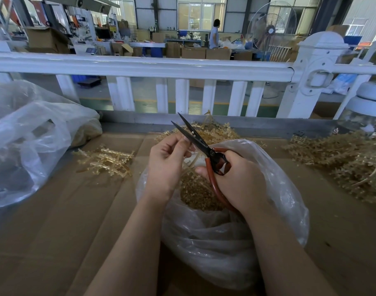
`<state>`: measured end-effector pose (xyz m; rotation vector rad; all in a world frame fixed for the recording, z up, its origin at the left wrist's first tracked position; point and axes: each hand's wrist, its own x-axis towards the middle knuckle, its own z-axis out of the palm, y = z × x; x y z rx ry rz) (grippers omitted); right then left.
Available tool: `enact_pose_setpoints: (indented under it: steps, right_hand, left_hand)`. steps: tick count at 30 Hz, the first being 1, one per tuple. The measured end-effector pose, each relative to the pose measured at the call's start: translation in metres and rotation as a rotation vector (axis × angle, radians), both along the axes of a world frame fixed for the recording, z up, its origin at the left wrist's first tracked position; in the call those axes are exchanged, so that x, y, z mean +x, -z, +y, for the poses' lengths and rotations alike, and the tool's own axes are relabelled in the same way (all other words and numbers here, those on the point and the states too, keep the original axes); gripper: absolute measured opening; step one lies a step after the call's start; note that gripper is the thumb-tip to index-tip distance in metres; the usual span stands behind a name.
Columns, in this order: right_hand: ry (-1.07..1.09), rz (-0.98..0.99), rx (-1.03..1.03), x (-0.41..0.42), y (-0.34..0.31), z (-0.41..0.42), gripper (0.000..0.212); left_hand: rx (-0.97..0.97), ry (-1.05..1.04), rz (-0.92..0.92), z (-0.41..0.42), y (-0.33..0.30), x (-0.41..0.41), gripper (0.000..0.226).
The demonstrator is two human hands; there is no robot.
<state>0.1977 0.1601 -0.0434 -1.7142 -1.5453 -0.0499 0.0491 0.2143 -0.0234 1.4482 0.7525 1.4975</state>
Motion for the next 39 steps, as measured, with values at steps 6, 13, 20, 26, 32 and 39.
enact_pose_setpoints:
  steps: [6, 13, 20, 26, 32, 39]
  right_hand:
    - [-0.021, 0.026, 0.000, 0.0000, 0.0001, 0.0011, 0.084]
    - [-0.024, 0.043, 0.017, -0.0003, 0.0002, 0.0008, 0.077]
    - [-0.019, 0.019, 0.052, -0.0010, -0.0005, 0.0000, 0.079]
    - [-0.032, 0.027, 0.037, -0.0013, -0.0023, -0.0002, 0.082]
    - [-0.043, 0.033, 0.027, 0.0000, -0.0027, -0.0007, 0.077]
    - [-0.051, 0.014, 0.054, -0.0004, -0.0025, -0.0020, 0.076]
  left_hand:
    - [-0.024, 0.028, -0.060, 0.0007, -0.0006, 0.0013, 0.027]
    - [-0.013, 0.035, -0.051, 0.0007, -0.0003, -0.0004, 0.027]
    - [0.051, 0.049, 0.032, 0.0025, 0.0014, -0.0028, 0.019]
    - [0.088, 0.110, 0.077, 0.0027, 0.0006, -0.0032, 0.021]
    - [0.080, 0.139, 0.083, 0.0034, 0.0006, -0.0046, 0.024]
    - [0.039, 0.100, 0.078, 0.0045, 0.0024, -0.0058, 0.020]
